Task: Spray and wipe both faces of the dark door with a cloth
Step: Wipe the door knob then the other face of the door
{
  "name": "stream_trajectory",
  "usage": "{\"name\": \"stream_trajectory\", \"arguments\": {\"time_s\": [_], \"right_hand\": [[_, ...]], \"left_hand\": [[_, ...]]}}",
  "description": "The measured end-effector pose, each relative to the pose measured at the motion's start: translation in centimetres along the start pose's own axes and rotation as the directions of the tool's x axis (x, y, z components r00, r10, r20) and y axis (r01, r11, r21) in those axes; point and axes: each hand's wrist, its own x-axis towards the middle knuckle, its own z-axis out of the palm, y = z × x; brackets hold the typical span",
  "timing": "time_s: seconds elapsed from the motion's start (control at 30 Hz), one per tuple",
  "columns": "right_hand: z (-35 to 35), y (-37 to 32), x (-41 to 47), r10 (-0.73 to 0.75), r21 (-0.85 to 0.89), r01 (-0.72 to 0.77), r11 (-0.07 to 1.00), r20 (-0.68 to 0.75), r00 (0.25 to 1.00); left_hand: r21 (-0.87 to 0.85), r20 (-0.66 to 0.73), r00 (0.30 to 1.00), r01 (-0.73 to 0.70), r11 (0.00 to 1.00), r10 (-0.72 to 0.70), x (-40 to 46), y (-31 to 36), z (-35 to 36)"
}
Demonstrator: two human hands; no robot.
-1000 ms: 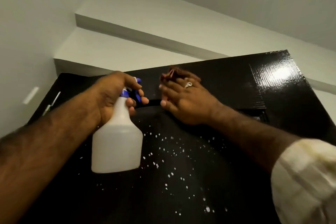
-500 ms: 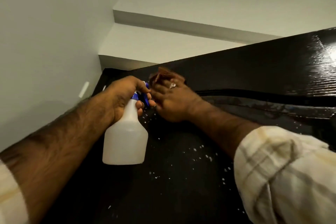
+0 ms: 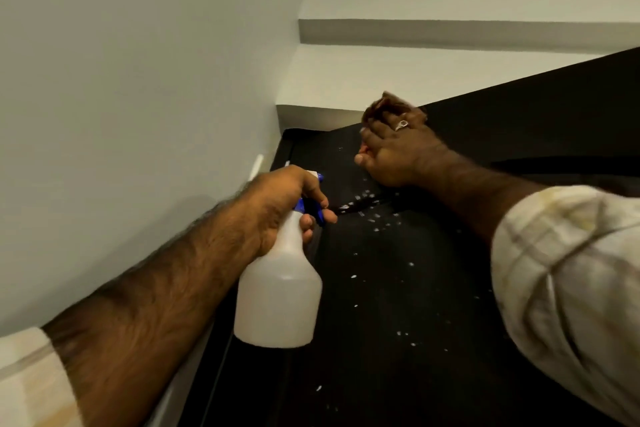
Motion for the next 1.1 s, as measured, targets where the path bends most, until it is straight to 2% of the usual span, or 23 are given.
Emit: {"name": "stream_trajectory", "arguments": {"time_s": [0.1, 0.17, 0.23, 0.27, 0.33, 0.47, 0.53, 0.6, 0.67, 0.73, 0.8, 0.87, 0.97, 1.1], "right_hand": [[2.0, -6.5, -0.6, -0.258, 0.045, 0.255, 0.966, 0.078, 0.963], [2.8, -8.4, -2.4, -0.426, 0.107, 0.413, 0.904, 0.165, 0.89], [2.4, -7.2, -3.9, -0.494, 0.205, 0.455, 0.867, 0.225, 0.84], [1.8, -6.1, -4.4, -0.501, 0.221, 0.456, 0.862, 0.227, 0.835], [0.6, -3.5, -4.6, -0.454, 0.147, 0.432, 0.89, 0.2, 0.868], [0.3, -0.2, -0.8, -0.152, -0.095, 0.157, 0.983, 0.056, 0.987], [0.9, -1.8, 2.6, -0.052, -0.057, 0.052, 0.997, 0.004, 0.999], [1.4, -5.2, 5.2, -0.007, -0.001, 0.007, 1.0, -0.002, 1.0], [2.1, -9.9, 6.6, -0.079, 0.008, 0.079, 0.997, 0.043, 0.996], [3.2, -13.1, 7.5, -0.239, 0.039, 0.236, 0.971, 0.082, 0.968], [3.3, -13.6, 8.2, -0.343, 0.096, 0.333, 0.938, 0.109, 0.933], [3.0, -13.0, 9.2, -0.303, 0.107, 0.294, 0.95, 0.076, 0.95], [3.7, -13.7, 10.3, -0.11, 0.018, 0.11, 0.994, 0.024, 0.994], [3.9, -13.7, 10.8, -0.268, 0.071, 0.262, 0.962, 0.087, 0.959]], "left_hand": [[0.015, -0.029, 1.0, -0.009, 1.0, 0.01, 0.2, -1.7, -1.2], [0.032, -0.053, 0.999, -0.002, 0.999, 0.004, 0.4, -2.8, -2.1], [0.039, -0.077, 0.997, 0.012, 0.999, -0.009, 0.5, -3.4, -2.7], [0.041, -0.085, 0.996, 0.019, 0.999, -0.015, 0.6, -3.5, -3.1], [0.037, -0.084, 0.996, 0.016, 0.999, -0.012, 0.7, -3.1, -3.8], [0.042, -0.084, 0.996, 0.007, 0.999, -0.004, 1.8, -1.8, -4.4], [0.067, -0.108, 0.994, -0.004, 0.998, 0.011, 2.3, -1.9, -4.9], [0.093, -0.135, 0.991, -0.011, 0.996, 0.023, 2.7, -2.7, -5.6], [0.103, -0.165, 0.985, -0.024, 0.994, 0.041, 3.3, -3.9, -6.1], [0.13, -0.169, 0.985, -0.018, 0.991, 0.04, 3.8, -4.8, -6.1], [0.145, -0.168, 0.985, -0.012, 0.989, 0.036, 4.0, -5.0, -6.0], [0.141, -0.186, 0.981, -0.025, 0.99, 0.051, 3.8, -4.7, -6.2], [0.151, -0.231, 0.971, -0.023, 0.988, 0.058, 4.0, -4.3, -6.8], [0.152, -0.231, 0.97, -0.04, 0.988, 0.075, 4.3, -4.4, -6.7]]}}
